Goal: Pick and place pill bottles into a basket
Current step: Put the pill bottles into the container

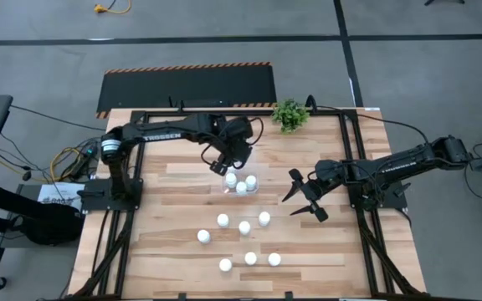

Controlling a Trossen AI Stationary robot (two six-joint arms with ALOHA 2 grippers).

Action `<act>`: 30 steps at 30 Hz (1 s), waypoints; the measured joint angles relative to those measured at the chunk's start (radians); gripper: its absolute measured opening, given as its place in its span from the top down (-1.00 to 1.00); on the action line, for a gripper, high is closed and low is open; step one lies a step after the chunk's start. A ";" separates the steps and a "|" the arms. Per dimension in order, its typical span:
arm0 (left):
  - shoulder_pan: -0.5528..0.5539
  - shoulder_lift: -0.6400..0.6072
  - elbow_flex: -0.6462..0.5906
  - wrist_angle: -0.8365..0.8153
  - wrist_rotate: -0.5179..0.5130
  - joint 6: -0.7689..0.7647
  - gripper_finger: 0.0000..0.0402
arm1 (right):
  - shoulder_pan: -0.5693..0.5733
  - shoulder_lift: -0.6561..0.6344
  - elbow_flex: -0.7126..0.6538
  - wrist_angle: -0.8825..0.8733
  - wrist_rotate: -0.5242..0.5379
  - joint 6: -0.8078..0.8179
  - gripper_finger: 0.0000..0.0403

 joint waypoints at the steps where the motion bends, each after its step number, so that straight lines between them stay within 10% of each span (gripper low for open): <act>1: 0.004 0.014 0.002 -0.002 0.000 0.007 0.16 | 0.000 0.000 0.000 0.000 0.000 0.000 -0.14; 30: 0.058 0.069 -0.019 0.033 0.133 0.004 0.16 | 0.000 0.000 0.000 -0.019 0.000 0.000 -0.14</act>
